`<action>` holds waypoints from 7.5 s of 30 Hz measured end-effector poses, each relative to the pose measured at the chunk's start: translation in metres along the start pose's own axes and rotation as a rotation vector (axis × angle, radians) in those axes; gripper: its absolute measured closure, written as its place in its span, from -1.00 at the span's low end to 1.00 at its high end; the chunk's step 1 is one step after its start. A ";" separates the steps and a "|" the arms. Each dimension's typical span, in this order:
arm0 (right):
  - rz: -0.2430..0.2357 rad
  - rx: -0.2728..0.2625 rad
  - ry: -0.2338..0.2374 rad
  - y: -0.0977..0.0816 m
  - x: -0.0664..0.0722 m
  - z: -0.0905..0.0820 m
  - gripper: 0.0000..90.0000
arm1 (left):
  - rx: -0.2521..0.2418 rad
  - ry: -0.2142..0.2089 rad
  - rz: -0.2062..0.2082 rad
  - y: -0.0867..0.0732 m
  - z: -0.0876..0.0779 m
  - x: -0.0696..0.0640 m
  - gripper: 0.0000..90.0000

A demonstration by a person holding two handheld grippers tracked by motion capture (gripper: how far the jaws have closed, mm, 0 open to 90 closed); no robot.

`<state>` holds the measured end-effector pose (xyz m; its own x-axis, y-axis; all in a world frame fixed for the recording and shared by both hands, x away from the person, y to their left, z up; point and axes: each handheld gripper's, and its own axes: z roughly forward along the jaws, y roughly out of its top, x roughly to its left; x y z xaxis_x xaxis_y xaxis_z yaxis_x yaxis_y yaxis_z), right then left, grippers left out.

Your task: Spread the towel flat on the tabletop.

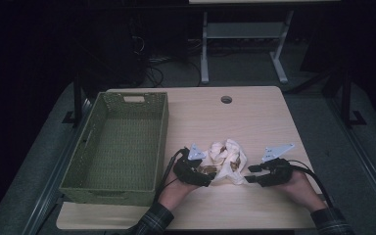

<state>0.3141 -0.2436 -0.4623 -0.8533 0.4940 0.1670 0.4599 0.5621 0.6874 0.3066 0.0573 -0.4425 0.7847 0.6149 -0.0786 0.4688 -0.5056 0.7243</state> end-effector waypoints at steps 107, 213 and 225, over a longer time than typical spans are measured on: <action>-0.017 -0.059 -0.108 0.022 -0.012 -0.040 0.56 | 0.006 0.015 0.006 0.001 0.016 -0.006 0.07; 0.174 -0.067 -0.322 0.031 -0.108 -0.042 0.51 | 0.013 0.061 0.019 0.001 0.026 -0.004 -0.03; 0.181 0.005 -0.248 0.005 -0.078 -0.034 0.51 | -0.019 0.067 0.007 0.035 0.045 0.017 0.02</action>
<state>0.3744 -0.3018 -0.4476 -0.6718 0.7328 0.1080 0.6005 0.4535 0.6586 0.3547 0.0226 -0.4489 0.7590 0.6505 -0.0279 0.4551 -0.4993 0.7373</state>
